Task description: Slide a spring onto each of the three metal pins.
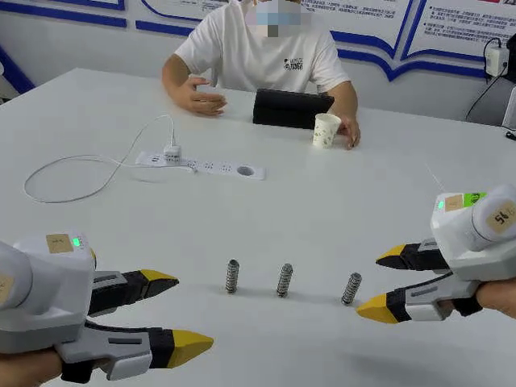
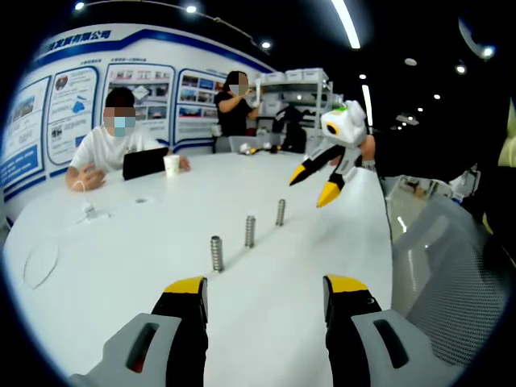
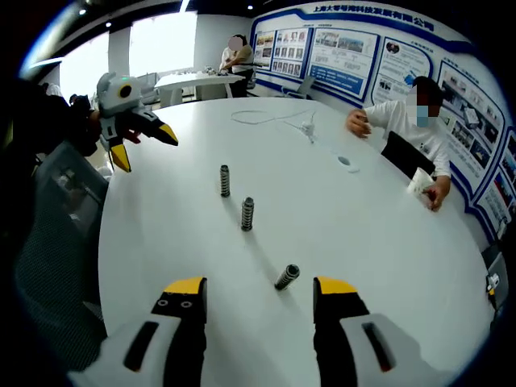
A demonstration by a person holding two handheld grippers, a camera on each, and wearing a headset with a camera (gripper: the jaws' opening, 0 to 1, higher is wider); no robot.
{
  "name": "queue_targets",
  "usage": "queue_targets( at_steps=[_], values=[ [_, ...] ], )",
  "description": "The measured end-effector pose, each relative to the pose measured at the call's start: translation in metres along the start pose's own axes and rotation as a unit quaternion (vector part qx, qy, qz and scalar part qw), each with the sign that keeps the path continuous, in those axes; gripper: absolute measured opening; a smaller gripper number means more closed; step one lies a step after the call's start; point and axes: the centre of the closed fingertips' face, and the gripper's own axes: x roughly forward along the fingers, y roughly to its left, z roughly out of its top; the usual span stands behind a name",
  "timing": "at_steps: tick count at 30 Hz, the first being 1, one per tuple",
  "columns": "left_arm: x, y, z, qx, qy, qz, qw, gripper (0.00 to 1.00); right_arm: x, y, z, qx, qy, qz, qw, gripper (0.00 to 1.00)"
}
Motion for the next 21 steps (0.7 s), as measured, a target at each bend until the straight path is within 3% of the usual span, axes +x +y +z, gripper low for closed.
queue_targets(
  at_steps=[11, 21],
  values=[
    [-0.006, -0.001, -0.002, -0.001, 0.001, 0.003, 1.0000, 0.61, -0.022, 0.006, -0.005, 0.037, -0.062, -0.025, 0.9971, 0.56],
    [-0.005, -0.002, -0.003, -0.001, 0.001, 0.005, 1.0000, 0.63, -0.036, 0.017, -0.002, 0.037, -0.106, -0.041, 0.9928, 0.59]
  ],
)
